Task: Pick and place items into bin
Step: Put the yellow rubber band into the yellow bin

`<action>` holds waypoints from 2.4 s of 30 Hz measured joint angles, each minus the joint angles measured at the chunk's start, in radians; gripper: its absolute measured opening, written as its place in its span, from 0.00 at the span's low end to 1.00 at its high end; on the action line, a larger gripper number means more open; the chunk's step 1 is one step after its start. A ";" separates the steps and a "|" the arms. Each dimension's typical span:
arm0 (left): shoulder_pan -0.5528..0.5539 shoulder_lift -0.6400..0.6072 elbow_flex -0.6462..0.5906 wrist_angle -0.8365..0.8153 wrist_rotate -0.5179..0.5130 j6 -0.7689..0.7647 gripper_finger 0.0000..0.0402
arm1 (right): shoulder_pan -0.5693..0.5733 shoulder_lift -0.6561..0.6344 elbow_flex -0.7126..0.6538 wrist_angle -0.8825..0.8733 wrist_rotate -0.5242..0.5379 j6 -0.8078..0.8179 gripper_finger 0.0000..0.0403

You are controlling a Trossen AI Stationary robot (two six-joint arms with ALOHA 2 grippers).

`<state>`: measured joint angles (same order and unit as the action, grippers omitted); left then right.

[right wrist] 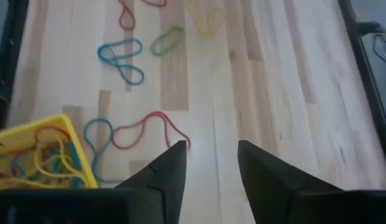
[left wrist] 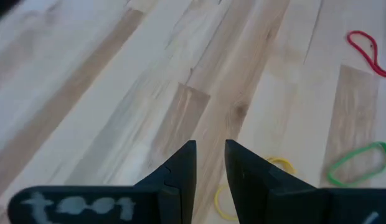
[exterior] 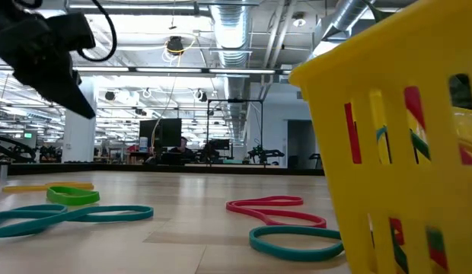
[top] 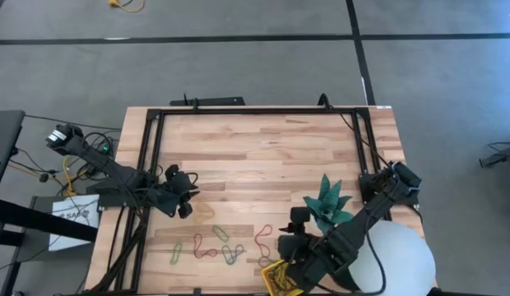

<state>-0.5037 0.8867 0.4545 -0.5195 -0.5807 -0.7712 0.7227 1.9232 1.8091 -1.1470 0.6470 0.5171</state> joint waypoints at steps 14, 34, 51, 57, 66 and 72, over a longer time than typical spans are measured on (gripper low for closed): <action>0.000 0.305 -0.035 0.318 0.137 0.001 0.18 | -0.106 -0.240 -0.102 0.174 -0.096 -0.304 0.38; -0.018 0.621 0.101 0.373 0.224 -0.051 0.18 | -0.412 -0.484 -0.953 1.239 -0.414 -0.392 0.38; -0.022 0.652 0.184 0.181 0.187 -0.005 0.02 | -0.520 -0.364 -0.954 1.355 -0.410 -0.394 0.38; -0.047 0.651 0.272 0.212 0.184 0.069 0.00 | -0.523 -0.364 -0.954 1.336 -0.410 -0.384 0.38; -0.090 0.650 0.534 0.293 0.214 0.318 0.00 | -0.504 -0.374 -0.949 1.320 -0.411 -0.307 0.38; -0.106 0.667 0.631 0.443 0.315 0.435 0.00 | -0.507 -0.374 -0.939 1.312 -0.411 -0.307 0.38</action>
<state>-0.6102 1.5542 1.0850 -0.0767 -0.2654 -0.3362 0.2153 1.5494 0.8703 0.1650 0.2363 0.2097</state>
